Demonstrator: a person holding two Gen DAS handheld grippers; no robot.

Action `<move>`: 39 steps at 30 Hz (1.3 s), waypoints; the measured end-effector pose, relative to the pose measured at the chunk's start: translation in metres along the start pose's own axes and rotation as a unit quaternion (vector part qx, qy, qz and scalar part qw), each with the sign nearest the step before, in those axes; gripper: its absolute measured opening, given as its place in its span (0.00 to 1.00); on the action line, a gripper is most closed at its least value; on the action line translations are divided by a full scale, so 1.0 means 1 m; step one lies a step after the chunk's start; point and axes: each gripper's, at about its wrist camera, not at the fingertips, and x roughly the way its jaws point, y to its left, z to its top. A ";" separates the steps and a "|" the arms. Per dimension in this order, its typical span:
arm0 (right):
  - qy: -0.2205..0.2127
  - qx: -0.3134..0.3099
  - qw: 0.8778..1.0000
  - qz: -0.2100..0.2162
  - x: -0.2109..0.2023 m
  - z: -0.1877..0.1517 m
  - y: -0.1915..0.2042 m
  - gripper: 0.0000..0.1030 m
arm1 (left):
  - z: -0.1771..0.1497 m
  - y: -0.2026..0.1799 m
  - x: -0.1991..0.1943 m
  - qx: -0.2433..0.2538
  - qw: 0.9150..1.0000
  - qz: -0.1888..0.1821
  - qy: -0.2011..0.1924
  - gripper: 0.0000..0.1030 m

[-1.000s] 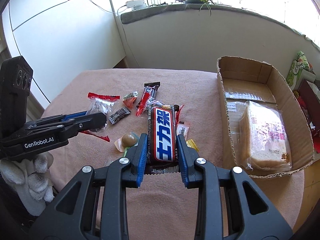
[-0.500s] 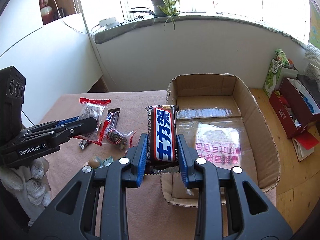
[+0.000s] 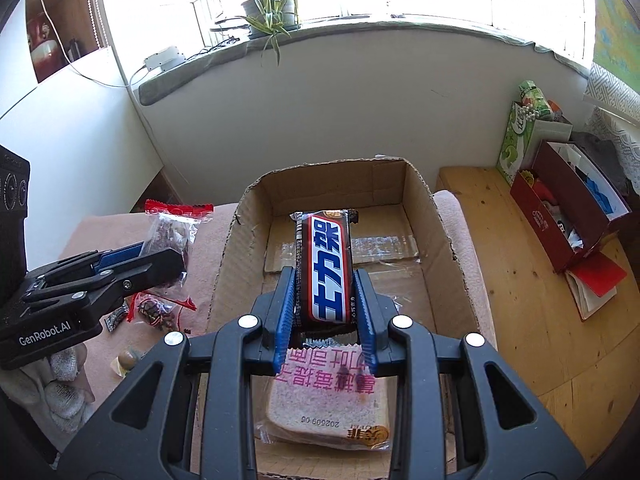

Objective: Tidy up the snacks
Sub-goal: 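Carry the pastry bag and blue bar with both tools over the box, then open both tools to drop the pastry bag and bar into the box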

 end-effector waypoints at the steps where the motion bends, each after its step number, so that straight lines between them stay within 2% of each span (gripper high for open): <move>1: 0.001 0.001 1.000 -0.002 0.002 0.002 -0.004 0.29 | 0.001 -0.002 0.003 0.002 1.000 -0.001 0.002 0.32; 7: 0.009 0.009 1.000 -0.011 0.014 0.005 -0.019 0.29 | 0.007 -0.010 0.017 0.009 1.000 -0.008 0.014 0.32; 17: 0.009 0.024 1.000 -0.017 0.019 0.004 -0.032 0.29 | 0.007 -0.014 0.020 0.021 0.999 -0.010 0.022 0.34; 19: 0.006 0.025 0.999 -0.020 0.017 0.004 -0.033 0.41 | 0.008 -0.015 0.018 0.024 0.999 -0.009 0.021 0.34; 21: 0.001 0.024 0.999 -0.023 0.013 0.004 -0.033 0.48 | 0.008 -0.017 0.016 0.026 0.999 -0.010 0.020 0.34; 23: -0.002 0.025 0.999 -0.025 0.010 0.004 -0.033 0.48 | 0.009 -0.019 0.016 0.029 0.999 -0.010 0.020 0.36; 24: -0.003 0.026 0.999 -0.025 0.008 0.004 -0.033 0.48 | 0.008 -0.020 0.015 0.031 0.999 -0.010 0.019 0.40; 25: -0.004 0.028 0.999 -0.026 0.007 0.004 -0.034 0.49 | 0.008 -0.021 0.014 0.033 0.999 -0.008 0.019 0.50; 27: -0.007 0.032 0.999 -0.027 0.003 0.002 -0.035 0.51 | 0.008 -0.022 0.012 0.030 0.999 -0.004 0.016 0.56; 39: -0.019 0.032 0.999 -0.024 -0.028 -0.007 -0.022 0.51 | 0.005 -0.013 -0.030 0.024 1.000 0.000 -0.012 0.56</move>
